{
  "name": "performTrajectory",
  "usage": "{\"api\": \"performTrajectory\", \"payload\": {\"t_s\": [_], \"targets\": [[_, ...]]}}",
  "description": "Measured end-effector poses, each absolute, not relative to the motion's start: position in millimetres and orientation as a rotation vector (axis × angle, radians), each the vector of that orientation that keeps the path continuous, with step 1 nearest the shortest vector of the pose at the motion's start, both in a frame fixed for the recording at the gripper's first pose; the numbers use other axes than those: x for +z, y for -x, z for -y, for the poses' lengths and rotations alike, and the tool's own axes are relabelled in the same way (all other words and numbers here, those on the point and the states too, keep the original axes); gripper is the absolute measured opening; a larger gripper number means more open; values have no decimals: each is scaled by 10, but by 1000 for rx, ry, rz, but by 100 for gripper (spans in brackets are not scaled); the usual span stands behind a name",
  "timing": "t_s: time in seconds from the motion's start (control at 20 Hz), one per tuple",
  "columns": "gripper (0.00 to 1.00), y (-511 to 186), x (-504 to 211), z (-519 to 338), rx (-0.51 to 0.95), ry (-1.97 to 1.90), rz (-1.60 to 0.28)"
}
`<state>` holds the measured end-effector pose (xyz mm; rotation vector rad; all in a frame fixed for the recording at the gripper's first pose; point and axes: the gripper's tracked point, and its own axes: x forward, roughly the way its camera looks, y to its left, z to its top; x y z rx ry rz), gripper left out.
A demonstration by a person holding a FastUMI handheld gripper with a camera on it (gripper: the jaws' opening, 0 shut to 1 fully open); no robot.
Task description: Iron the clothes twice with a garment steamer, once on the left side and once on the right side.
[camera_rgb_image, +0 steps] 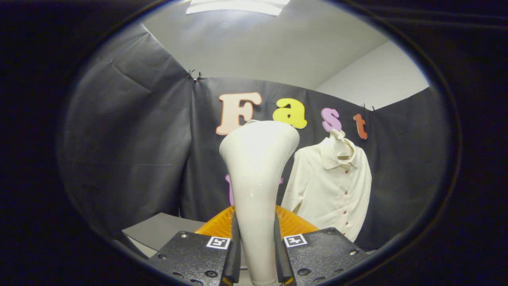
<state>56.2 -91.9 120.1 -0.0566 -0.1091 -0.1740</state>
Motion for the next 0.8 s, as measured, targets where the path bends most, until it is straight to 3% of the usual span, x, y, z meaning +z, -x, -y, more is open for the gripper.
{"api": "performTrajectory", "payload": {"t_s": [0.4, 0.8], "targets": [[35, -524, 1276, 1656, -201, 45, 96], [35, -1059, 1383, 2586, -248, 34, 42]]}}
